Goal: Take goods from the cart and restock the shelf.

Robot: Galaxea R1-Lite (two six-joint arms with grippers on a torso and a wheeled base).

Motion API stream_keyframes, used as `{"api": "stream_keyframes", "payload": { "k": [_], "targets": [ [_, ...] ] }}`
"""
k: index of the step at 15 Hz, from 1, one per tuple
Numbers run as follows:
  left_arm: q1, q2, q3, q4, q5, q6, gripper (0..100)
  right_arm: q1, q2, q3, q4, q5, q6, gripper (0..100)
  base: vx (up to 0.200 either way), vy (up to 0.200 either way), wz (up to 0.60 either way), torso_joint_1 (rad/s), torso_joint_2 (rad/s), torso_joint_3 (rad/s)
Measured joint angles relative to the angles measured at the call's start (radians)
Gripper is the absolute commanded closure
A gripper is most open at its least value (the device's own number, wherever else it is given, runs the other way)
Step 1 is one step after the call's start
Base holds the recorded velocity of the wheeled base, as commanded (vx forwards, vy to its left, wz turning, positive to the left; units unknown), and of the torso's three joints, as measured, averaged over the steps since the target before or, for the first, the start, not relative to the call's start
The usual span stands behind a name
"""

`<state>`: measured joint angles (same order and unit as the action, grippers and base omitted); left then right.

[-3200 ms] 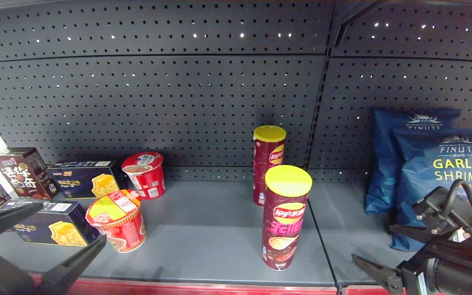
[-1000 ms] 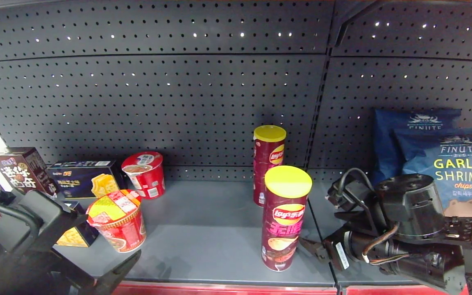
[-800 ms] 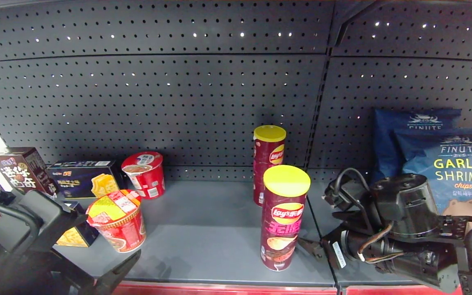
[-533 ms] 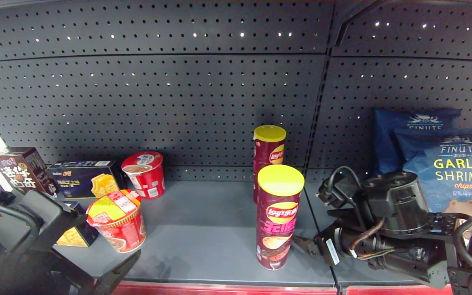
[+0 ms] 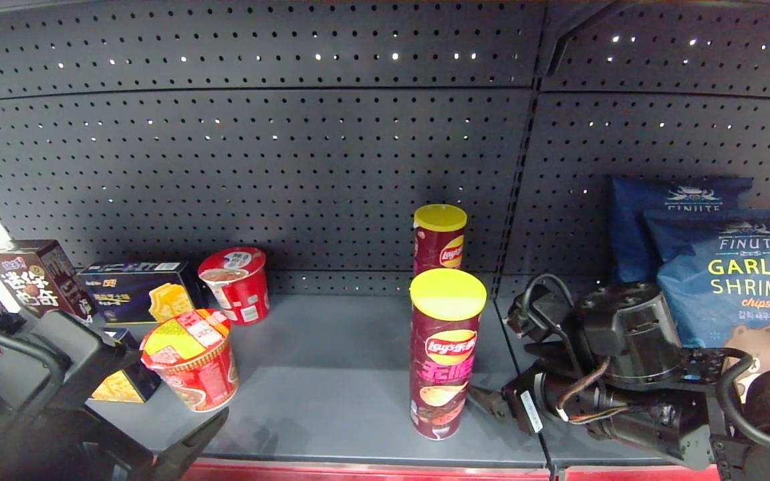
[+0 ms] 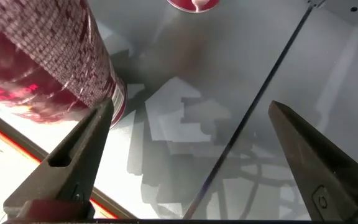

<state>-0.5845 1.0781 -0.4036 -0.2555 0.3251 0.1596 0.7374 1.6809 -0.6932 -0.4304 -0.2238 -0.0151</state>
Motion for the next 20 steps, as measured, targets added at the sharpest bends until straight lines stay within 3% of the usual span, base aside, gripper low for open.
{"api": "stream_keyframes", "payload": {
  "k": [4, 7, 10, 13, 17, 20],
  "targets": [
    [0.003, -0.002, -0.001, -0.006, -0.001, 0.000, 0, -0.006, -0.038, 0.043, -0.008, 0.004, 0.001, 0, 0.000, 0.000, 0.00, 0.000, 0.00, 0.000],
    [0.060, -0.034, 0.014, -0.043, -0.020, 0.000, 0, -0.023, -0.120, 0.110, -0.063, 0.040, 0.001, 0, 0.000, 0.000, 0.00, 0.000, 0.00, 0.000],
    [0.100, -0.138, 0.066, -0.041, -0.014, 0.002, 0, -0.093, -0.237, 0.139, -0.074, 0.047, 0.001, 0, 0.000, 0.000, 0.00, 0.000, 0.00, 0.000],
    [0.149, -0.222, 0.081, -0.042, 0.011, 0.037, 0, -0.184, -0.372, 0.172, -0.061, 0.047, 0.002, 0, 0.000, 0.000, 0.00, 0.000, 0.00, 0.000],
    [0.281, -0.337, 0.107, -0.041, 0.027, 0.043, 0, -0.347, -0.605, 0.291, 0.004, 0.044, 0.006, 0, 0.000, 0.000, 0.00, 0.000, 0.00, 0.000],
    [0.396, -0.443, 0.189, -0.041, 0.035, 0.035, 0, -0.507, -0.799, 0.423, 0.049, 0.019, 0.007, 0, 0.000, 0.000, 0.00, 0.000, 0.00, 0.000]
  ]
}}
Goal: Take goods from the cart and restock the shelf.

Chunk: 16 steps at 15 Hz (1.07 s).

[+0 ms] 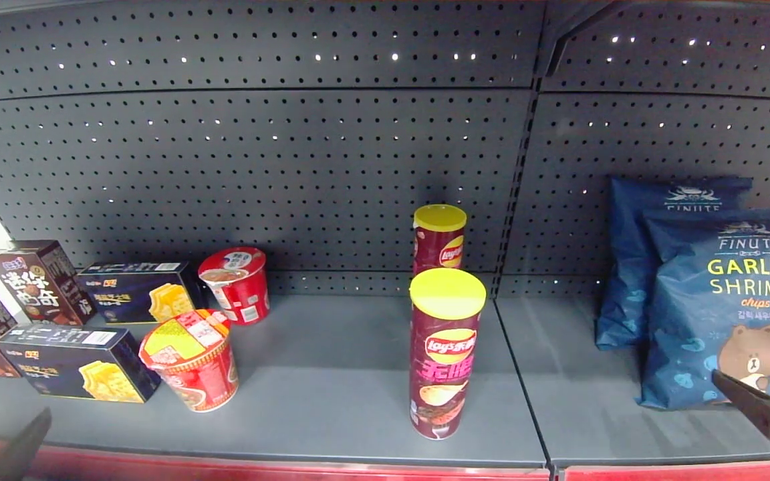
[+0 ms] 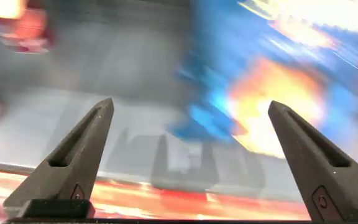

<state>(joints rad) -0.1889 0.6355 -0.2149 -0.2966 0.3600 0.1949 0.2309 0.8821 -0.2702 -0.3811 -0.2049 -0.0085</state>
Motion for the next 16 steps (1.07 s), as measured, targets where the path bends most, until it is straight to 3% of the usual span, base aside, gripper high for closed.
{"api": "stream_keyframes", "payload": {
  "k": [3, 6, 10, 11, 14, 16],
  "targets": [
    [0.071, -0.126, 0.088, 0.011, 0.001, -0.012, 0, -0.089, -0.194, 0.103, 0.053, -0.051, 0.000, 0, 0.000, 0.000, 0.00, 0.000, 0.00, 0.000],
    [0.097, -0.262, 0.150, 0.106, -0.005, -0.031, 0, -0.170, -0.374, 0.171, 0.138, -0.061, -0.004, 0, 0.000, 0.000, 0.00, 0.000, 0.00, 0.000],
    [0.089, -0.457, 0.189, 0.281, -0.102, -0.040, 0, -0.191, -0.648, 0.229, 0.365, -0.033, -0.061, 0, 0.000, 0.000, 0.00, 0.000, 0.00, 0.000],
    [0.087, -0.487, 0.192, 0.287, -0.117, -0.043, 0, -0.188, -0.698, 0.232, 0.396, -0.010, -0.071, 0, 0.000, 0.000, 0.00, 0.000, 0.00, 0.000],
    [0.086, -0.531, 0.197, 0.287, -0.216, -0.091, 0, -0.184, -0.773, 0.249, 0.353, 0.105, -0.071, 0, 0.000, 0.000, 0.00, 0.000, 0.00, 0.000],
    [0.086, -0.542, 0.197, 0.286, -0.312, -0.165, 0, -0.183, -0.792, 0.250, 0.362, 0.125, -0.067, 0, 0.000, 0.000, 0.00, 0.000, 0.00, 0.000]
  ]
}}
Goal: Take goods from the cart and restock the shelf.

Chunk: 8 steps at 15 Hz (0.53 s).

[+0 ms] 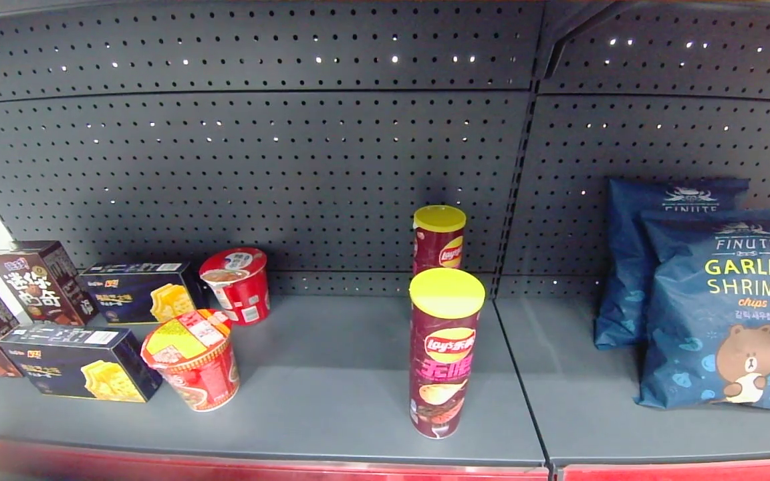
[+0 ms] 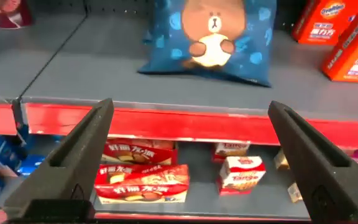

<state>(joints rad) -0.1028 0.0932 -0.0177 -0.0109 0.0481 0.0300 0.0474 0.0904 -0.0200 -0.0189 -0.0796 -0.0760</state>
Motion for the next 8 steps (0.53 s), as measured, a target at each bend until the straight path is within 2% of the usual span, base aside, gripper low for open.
{"api": "stream_keyframes", "payload": {
  "k": [2, 5, 8],
  "targets": [
    [0.000, -0.005, 0.002, -0.003, -0.020, -0.034, 0, -0.007, -0.010, -0.001, 0.010, -0.028, 0.060, 0, 0.000, 0.000, 0.00, 0.000, 0.00, 0.000],
    [0.001, -0.008, 0.014, 0.010, -0.017, -0.029, 0, -0.052, -0.030, -0.007, 0.027, -0.071, 0.067, 0, 0.000, 0.000, 0.00, 0.000, 0.00, 0.000],
    [0.001, -0.008, 0.016, 0.010, -0.023, -0.028, 0, -0.056, -0.056, -0.009, 0.029, -0.102, 0.056, 0, 0.000, 0.000, 0.00, 0.000, 0.00, 0.000]
  ]
}}
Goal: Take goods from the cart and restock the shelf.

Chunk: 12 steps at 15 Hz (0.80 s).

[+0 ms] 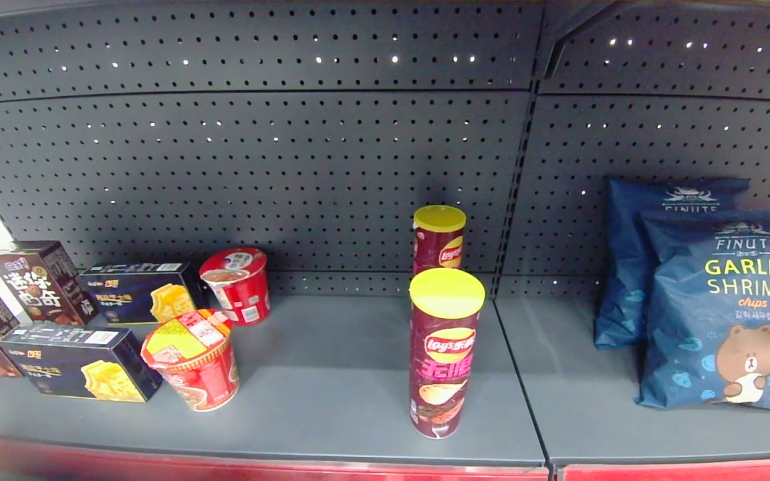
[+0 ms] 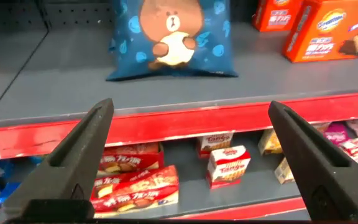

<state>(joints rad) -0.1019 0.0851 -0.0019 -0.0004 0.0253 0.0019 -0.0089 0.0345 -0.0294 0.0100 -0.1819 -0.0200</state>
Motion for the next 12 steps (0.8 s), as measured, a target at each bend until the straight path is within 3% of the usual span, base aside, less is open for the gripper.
{"api": "stream_keyframes", "payload": {
  "k": [4, 6, 12],
  "targets": [
    [0.000, 0.000, 0.001, 0.000, -0.021, 0.011, 0, 0.006, -0.022, 0.004, -0.015, 0.017, 0.026, 0, 0.000, 0.000, 0.00, 0.000, 0.00, 0.000],
    [0.001, 0.000, 0.002, 0.000, -0.024, 0.012, 0, 0.007, -0.025, 0.004, -0.015, 0.021, 0.026, 0, -0.200, 0.000, 0.00, 0.002, 0.00, 0.005],
    [0.000, 0.001, 0.001, 0.001, -0.023, 0.008, 0, 0.007, -0.026, 0.005, -0.014, 0.043, 0.025, 0, 0.000, 0.000, 0.00, 0.000, 0.00, 0.000]
  ]
}}
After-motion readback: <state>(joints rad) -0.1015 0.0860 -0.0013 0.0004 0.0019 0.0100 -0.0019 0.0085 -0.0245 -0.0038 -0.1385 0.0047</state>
